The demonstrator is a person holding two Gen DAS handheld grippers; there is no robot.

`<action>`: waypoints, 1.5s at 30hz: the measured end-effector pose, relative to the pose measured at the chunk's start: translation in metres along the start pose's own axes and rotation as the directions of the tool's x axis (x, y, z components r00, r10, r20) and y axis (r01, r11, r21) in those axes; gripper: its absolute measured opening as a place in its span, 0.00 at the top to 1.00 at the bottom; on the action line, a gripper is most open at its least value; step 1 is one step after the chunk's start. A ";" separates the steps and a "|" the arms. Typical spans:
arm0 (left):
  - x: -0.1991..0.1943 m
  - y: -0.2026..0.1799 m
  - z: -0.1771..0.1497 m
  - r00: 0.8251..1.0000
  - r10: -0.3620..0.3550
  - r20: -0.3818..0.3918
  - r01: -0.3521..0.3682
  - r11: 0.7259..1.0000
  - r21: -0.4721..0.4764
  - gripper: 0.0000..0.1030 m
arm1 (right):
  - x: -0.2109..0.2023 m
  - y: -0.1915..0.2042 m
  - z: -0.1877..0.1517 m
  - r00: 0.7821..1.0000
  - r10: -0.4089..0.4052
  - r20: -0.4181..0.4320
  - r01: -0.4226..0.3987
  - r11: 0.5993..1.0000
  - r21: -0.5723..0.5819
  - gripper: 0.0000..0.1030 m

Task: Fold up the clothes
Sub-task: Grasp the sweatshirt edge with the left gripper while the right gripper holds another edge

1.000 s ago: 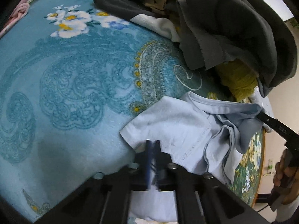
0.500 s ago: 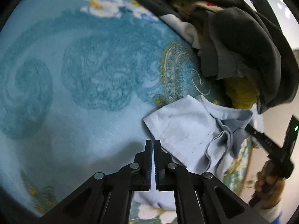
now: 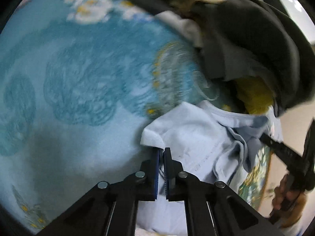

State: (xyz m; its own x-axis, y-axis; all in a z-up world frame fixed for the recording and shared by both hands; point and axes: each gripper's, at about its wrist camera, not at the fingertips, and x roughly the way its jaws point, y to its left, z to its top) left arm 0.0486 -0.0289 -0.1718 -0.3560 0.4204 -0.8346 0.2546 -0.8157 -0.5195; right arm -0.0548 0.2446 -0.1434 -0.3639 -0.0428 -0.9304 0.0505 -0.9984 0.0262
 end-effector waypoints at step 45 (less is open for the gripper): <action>-0.017 -0.046 -0.017 0.991 0.032 -0.130 0.032 0.886 0.462 0.40 | 0.017 -0.094 -0.010 0.994 -0.077 -0.080 0.089 0.985 0.149 0.98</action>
State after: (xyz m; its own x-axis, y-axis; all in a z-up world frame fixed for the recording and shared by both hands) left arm 0.0587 0.0082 -0.1366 -0.2279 0.4424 -0.8674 -0.2015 -0.8930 -0.4025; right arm -0.0568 0.3381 -0.1650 -0.2916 0.0377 -0.9558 -0.1213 -0.9926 -0.0021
